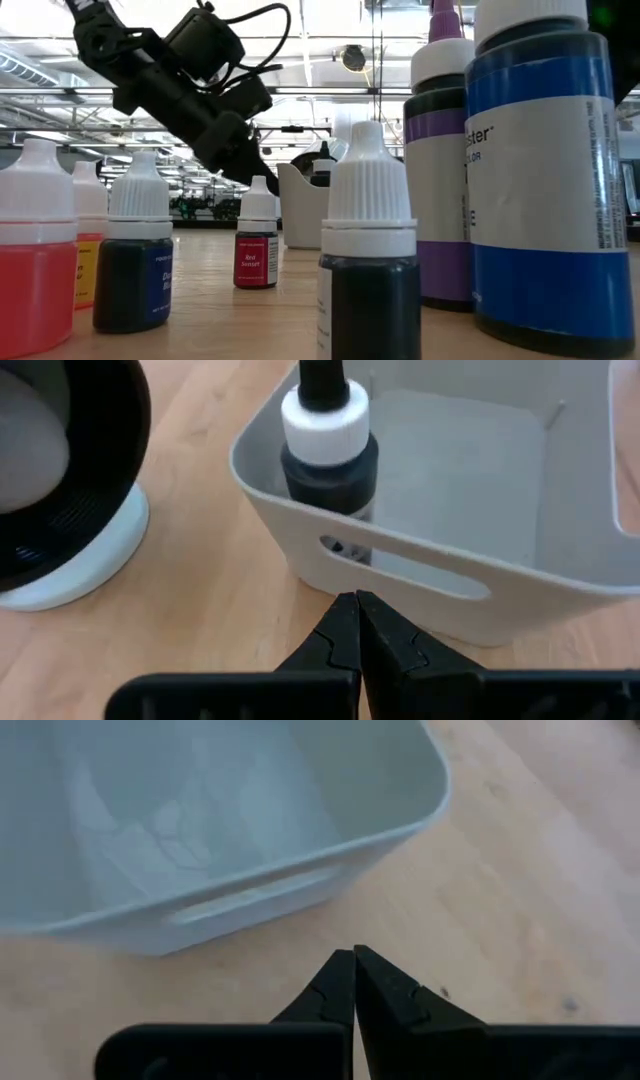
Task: Pick & Place food coloring
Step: Adjust the gray bin
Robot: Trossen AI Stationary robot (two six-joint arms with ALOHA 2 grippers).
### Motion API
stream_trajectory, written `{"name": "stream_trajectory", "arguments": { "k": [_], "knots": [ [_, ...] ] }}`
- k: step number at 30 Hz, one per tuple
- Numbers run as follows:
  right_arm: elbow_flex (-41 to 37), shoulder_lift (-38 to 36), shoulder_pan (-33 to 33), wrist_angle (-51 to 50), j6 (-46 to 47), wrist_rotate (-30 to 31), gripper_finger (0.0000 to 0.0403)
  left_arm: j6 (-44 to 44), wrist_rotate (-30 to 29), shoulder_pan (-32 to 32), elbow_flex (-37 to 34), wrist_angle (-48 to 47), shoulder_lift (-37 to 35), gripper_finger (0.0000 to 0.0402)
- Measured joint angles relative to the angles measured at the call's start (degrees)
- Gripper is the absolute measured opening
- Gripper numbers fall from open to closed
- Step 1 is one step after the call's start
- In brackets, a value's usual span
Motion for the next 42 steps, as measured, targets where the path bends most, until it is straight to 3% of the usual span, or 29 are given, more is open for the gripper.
{"name": "stream_trajectory", "arguments": {
  "k": [16, 24, 36, 42],
  "knots": [
    [-3.7, 0.0, -14.5, 19.8, -24.5, -6.9, 0.0000, -1.4, 7.9, -0.4, 0.1, -1.2, -0.1, 0.0006],
    [-3.7, -0.1, -17.5, 20.5, -26.4, -8.8, 0.0000, -1.5, 7.3, -1.9, 0.1, -1.4, -0.1, 0.0007],
    [-3.7, 0.0, -16.3, 19.8, -27.1, -9.7, 0.0000, -0.9, 3.9, -1.7, 0.0, -2.2, -0.2, 0.0024],
    [-3.6, -1.9, -15.5, 17.9, -26.2, -9.7, 0.0000, 0.2, 3.9, -1.7, -0.1, -3.4, -2.1, 0.0013]
  ]
}}
